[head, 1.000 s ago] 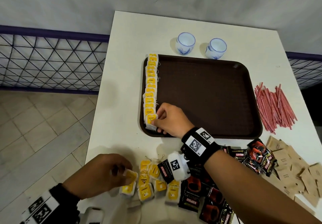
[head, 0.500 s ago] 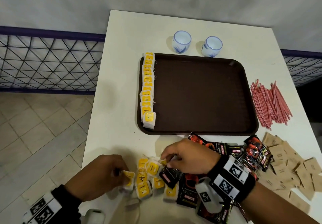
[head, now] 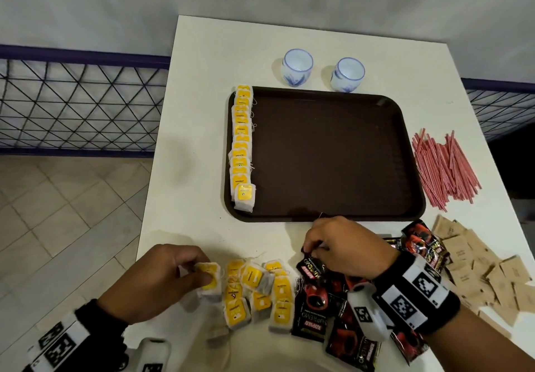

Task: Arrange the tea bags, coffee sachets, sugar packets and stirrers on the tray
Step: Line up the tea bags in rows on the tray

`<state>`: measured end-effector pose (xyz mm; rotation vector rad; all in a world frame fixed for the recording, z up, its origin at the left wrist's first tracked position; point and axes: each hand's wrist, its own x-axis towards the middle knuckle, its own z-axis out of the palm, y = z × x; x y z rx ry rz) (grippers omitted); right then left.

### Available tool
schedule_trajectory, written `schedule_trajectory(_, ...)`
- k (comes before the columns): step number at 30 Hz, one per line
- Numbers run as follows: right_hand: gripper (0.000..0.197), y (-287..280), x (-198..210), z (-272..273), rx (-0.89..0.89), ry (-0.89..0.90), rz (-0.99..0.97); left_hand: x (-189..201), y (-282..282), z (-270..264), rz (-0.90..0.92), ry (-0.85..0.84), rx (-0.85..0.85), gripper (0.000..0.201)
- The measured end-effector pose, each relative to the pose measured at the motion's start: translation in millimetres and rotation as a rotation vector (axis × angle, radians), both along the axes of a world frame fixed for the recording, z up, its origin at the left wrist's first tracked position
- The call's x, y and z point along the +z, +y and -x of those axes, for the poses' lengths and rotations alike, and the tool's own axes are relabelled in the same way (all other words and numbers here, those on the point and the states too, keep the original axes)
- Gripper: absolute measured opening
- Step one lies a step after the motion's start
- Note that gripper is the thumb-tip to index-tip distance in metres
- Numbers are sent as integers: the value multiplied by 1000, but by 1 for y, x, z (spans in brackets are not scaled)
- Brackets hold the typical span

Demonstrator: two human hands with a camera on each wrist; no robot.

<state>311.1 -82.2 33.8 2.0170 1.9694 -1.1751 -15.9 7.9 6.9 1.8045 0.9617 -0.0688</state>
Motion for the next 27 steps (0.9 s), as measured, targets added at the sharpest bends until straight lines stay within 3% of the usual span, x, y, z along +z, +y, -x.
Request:
schedule_trajectory(2, 21, -1, -2, 6, 1, -74, -50, -1, -1, -2, 2, -3, 3, 10)
schedule_trajectory(6, 21, 3, -6, 30, -5, 15, -127, -7, -2, -5, -6, 7, 3, 13)
schedule_trajectory(13, 29, 22, -18, 66, 67, 188, -75, -4, 0, -14, -28, -3, 20, 20)
schedule_trajectory(20, 35, 24, -25, 82, 127, 188, 7, 0, 2, -16, -8, 27, 16, 22)
schedule_trajectory(27, 29, 20, -25, 73, 54, 249, 28, 5, 2, -11, 56, 63, 114, 53)
